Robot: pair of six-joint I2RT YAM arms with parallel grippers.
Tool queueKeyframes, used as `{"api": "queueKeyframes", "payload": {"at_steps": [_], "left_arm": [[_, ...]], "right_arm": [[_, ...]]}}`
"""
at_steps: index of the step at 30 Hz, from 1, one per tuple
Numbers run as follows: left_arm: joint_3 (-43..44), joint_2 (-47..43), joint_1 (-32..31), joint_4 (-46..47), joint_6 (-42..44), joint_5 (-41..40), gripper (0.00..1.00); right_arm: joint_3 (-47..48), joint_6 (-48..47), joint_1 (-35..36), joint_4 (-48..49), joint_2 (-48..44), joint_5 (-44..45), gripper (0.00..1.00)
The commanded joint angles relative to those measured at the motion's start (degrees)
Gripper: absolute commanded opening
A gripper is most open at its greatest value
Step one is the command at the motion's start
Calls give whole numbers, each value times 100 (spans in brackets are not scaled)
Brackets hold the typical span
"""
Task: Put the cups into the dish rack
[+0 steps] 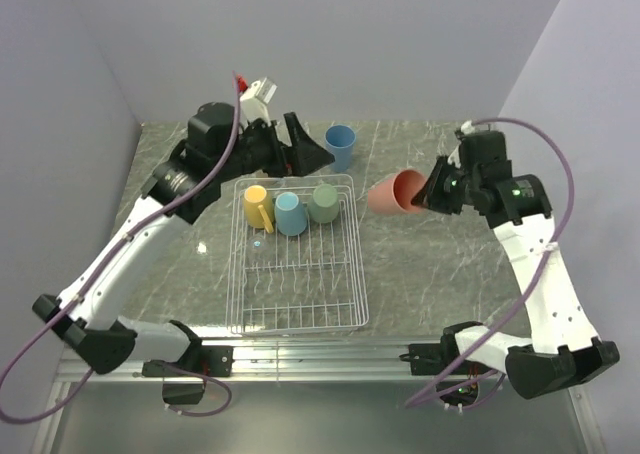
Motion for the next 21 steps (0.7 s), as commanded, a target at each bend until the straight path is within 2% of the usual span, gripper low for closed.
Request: {"api": "queueKeyframes", "payload": {"at_steps": [1, 2, 3, 4, 6, 10, 14, 17, 19, 21], "left_arm": [[-853, -568, 221, 1868, -859, 1676, 99], [-1448, -719, 291, 2343, -1140, 1869, 99], [-1767, -868, 353, 3479, -1735, 2298, 99], [-2240, -1070, 501, 3943, -2002, 2467, 99], [-2490, -1159, 582, 4534, -2337, 2653, 99], [-2719, -1212, 617, 4904, -2426, 2864, 100], [-2825, -1116, 617, 5099, -2619, 2979, 99], [-3149, -1186, 626, 5660, -2970, 2953, 99], [-3194, -1116, 617, 5635, -3059, 2944, 99], [-3107, -1055, 608, 5040, -2753, 2830, 99]], "right_arm": [[921, 215, -3, 261, 82, -1656, 0], [1055, 521, -3, 358, 108, -2121, 0], [1152, 663, -3, 594, 126, -2395, 0], [1214, 995, -3, 762, 126, -2667, 0], [1144, 1374, -3, 1418, 118, -3500, 0], [295, 2561, -3, 2932, -128, -4514, 0], [-375, 3361, -3, 3978, -313, -4823, 0], [-710, 3652, -3, 4392, -410, -4955, 0], [-851, 3888, -3, 4594, -480, -5051, 0], [-886, 4039, -3, 4867, -507, -5087, 0]]}}
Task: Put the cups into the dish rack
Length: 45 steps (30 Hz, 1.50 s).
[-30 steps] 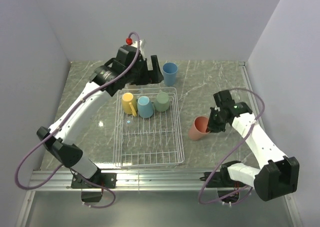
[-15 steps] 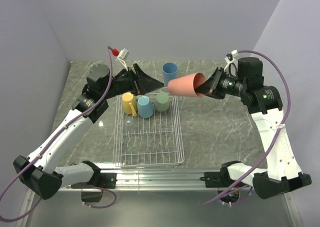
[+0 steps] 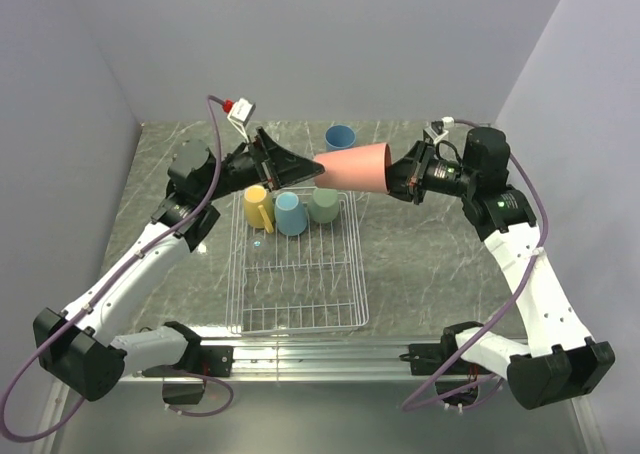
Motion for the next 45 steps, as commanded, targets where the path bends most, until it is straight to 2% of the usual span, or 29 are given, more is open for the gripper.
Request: {"api": "queueKeyframes", "payload": {"at_steps": [1, 2, 5, 6, 7, 11, 12, 14, 17, 24, 26, 31, 37, 40, 43, 44, 45], "left_arm": [[194, 34, -69, -196, 137, 100, 99], [273, 43, -69, -817, 304, -118, 99], [555, 52, -69, -1759, 954, -445, 99], [599, 52, -61, -1807, 1008, -550, 99], [556, 34, -69, -1747, 983, -508, 99], [20, -80, -34, -256, 72, -104, 99], [-103, -167, -25, 462, -105, -94, 99], [-358, -177, -17, 1020, -544, 45, 99], [-315, -10, -16, 1426, -722, 336, 99], [-447, 183, -8, 2252, -1188, 380, 100], [-421, 219, -8, 2219, -1197, 441, 99], [-95, 324, -34, 1393, -732, 468, 97], [37, 403, -122, 1014, -503, 354, 93], [19, 412, -157, 1066, -503, 328, 85], [37, 438, -175, 1058, -512, 345, 70], [54, 456, -175, 1032, -485, 363, 56], [89, 456, -183, 1005, -459, 354, 46]], "right_arm": [[34, 640, 53, 1139, -227, -578, 0], [51, 676, 62, 1183, -227, -587, 0], [174, 659, 54, 1175, -183, -613, 0], [201, 659, 53, 1149, -165, -613, 0], [201, 659, 62, 1148, -165, -613, 0], [-9, 869, 53, 1533, -183, -692, 0], [-123, 930, 53, 1605, -200, -736, 0], [-212, 1071, 53, 1832, -209, -763, 0], [-352, 1221, 45, 2044, -244, -780, 0], [-598, 1309, 54, 2194, -306, -789, 0], [-686, 1379, 71, 2343, -341, -754, 0], [-915, 1564, 124, 2589, -350, -728, 0], [-871, 1555, 229, 2678, -209, -701, 0], [-854, 1546, 282, 2678, -148, -701, 0], [-880, 1538, 317, 2713, -113, -684, 0], [-906, 1538, 326, 2730, -104, -675, 0], [-933, 1581, 335, 2774, -95, -666, 0]]}}
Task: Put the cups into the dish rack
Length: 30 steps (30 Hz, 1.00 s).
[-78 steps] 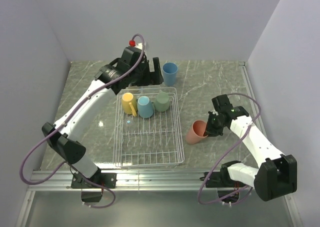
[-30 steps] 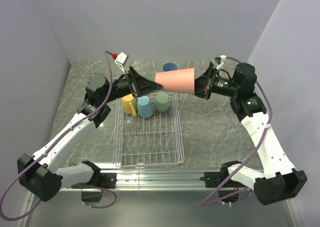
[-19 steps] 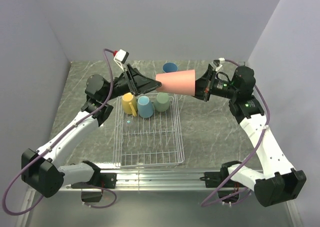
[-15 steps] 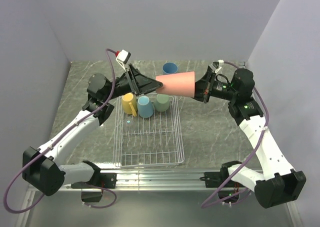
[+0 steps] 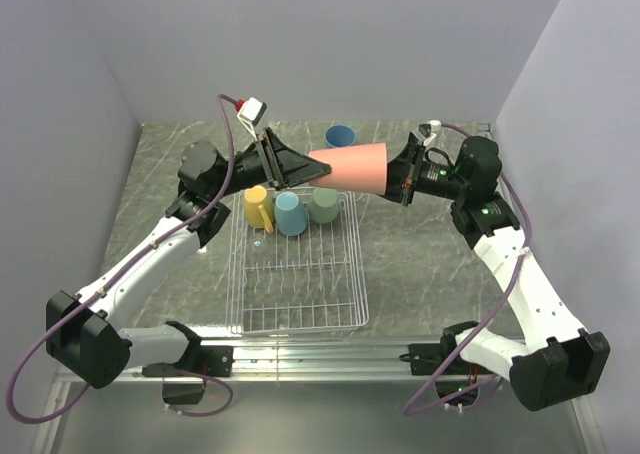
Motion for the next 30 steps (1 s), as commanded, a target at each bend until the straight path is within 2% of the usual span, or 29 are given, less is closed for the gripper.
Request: {"api": "queueKeyframes", "payload": {"at_steps": [1, 2, 3, 4, 6, 7, 8, 9, 10, 11, 12, 13, 14, 15, 16, 17, 19, 21, 23, 30], "left_arm": [[258, 60, -72, -57, 234, 68, 38], [266, 60, -72, -162, 269, 33, 26], [284, 43, -63, -241, 304, 6, 4], [301, 34, -63, -294, 357, -11, 0], [319, -1, -63, -426, 392, -64, 0], [337, -27, -63, -487, 418, -82, 0], [354, -62, -63, -540, 488, -82, 0], [424, -71, -46, -767, 550, -108, 0], [486, -89, -28, -917, 629, -126, 0], [556, -115, 24, -1084, 804, -126, 0], [704, -141, 68, -1538, 910, -152, 0], [810, -159, 95, -1812, 1041, -204, 0], [942, -159, 138, -2259, 1425, -266, 0], [1309, -116, 217, -2637, 1690, -353, 0], [1530, -63, 244, -3781, 1963, -659, 0], [1932, 68, 270, -4236, 2496, -810, 0], [2243, 200, 271, -5341, 3087, -1291, 0], [2567, 402, 271, -5934, 3370, -1706, 0], [2718, 639, 271, -6723, 3687, -2356, 0], [2587, 957, 60, -7756, 4198, -3631, 0]], "right_arm": [[-6, 93, 129, 490, -25, -85, 0], [-6, 93, 138, 508, -16, -85, 0], [-6, 67, 138, 499, -8, -85, 0], [11, 49, 138, 464, 1, -76, 0], [64, -64, 138, 368, 19, -67, 2], [99, -161, 138, 254, 36, -58, 16], [221, -284, 138, -138, 54, -32, 35], [301, -659, 112, -412, 80, -6, 70], [406, -959, 86, -754, 98, 29, 87], [711, -1353, 33, -1776, 185, 64, 95], [906, -2384, -141, -2465, 255, 274, 96], [1117, -2960, -274, -3194, 343, 493, 96], [1493, -3496, -414, -4610, 501, 852, 96], [1636, -4293, -520, -5164, 546, 1691, 97], [1733, -4528, -669, -5579, 555, 2352, 97], [1882, -4678, -679, -6096, 485, 2898, 98], [1919, -4820, -731, -6442, 406, 3847, 98], [1884, -4855, -758, -6549, 379, 4124, 98], [1761, -4855, -776, -6541, 344, 4161, 98], [1427, -4890, -785, -6409, 274, 3976, 98]]}}
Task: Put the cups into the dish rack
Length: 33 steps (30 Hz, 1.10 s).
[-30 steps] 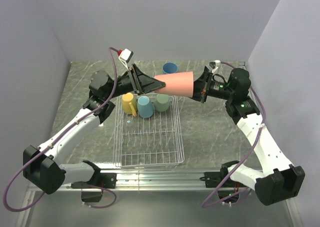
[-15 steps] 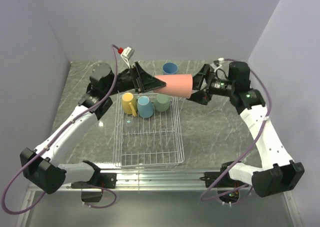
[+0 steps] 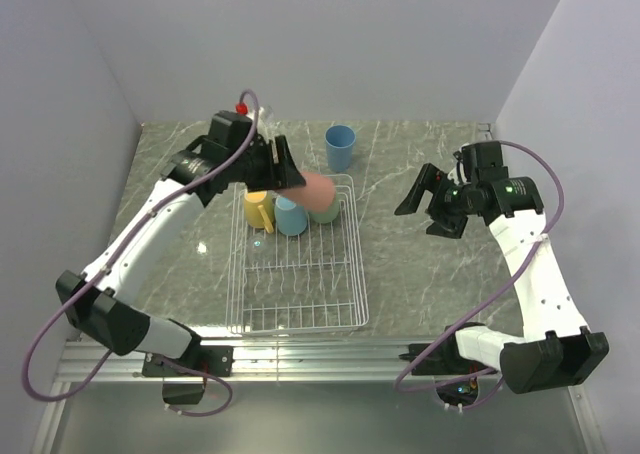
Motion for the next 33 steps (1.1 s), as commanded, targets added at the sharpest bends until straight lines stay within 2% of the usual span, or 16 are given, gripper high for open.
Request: {"api": "queueKeyframes", "payload": {"at_steps": [1, 7, 13, 22, 30, 31, 33], "left_arm": [[-60, -9, -170, -933, 534, -968, 0], [-438, -264, -275, -898, 509, -1197, 0], [-508, -159, -477, -1134, 605, -1644, 0], [-737, 333, -688, -1056, 447, -1856, 0], [-605, 790, -838, -1302, 438, -2550, 0], [-605, 825, -855, -1328, 429, -2620, 2], [-596, 931, -934, -1346, 368, -2770, 16]], "right_arm": [[-86, -213, -33, -114, -200, 232, 98], [-174, -230, -33, -35, -148, 179, 98], [-157, -230, -33, 53, 10, 100, 97], [10, -274, -33, 123, 221, 73, 96], [502, -301, -33, 158, 607, 223, 96], [668, -292, -33, 184, 756, 223, 96], [853, -275, -33, 228, 932, 232, 96]]}}
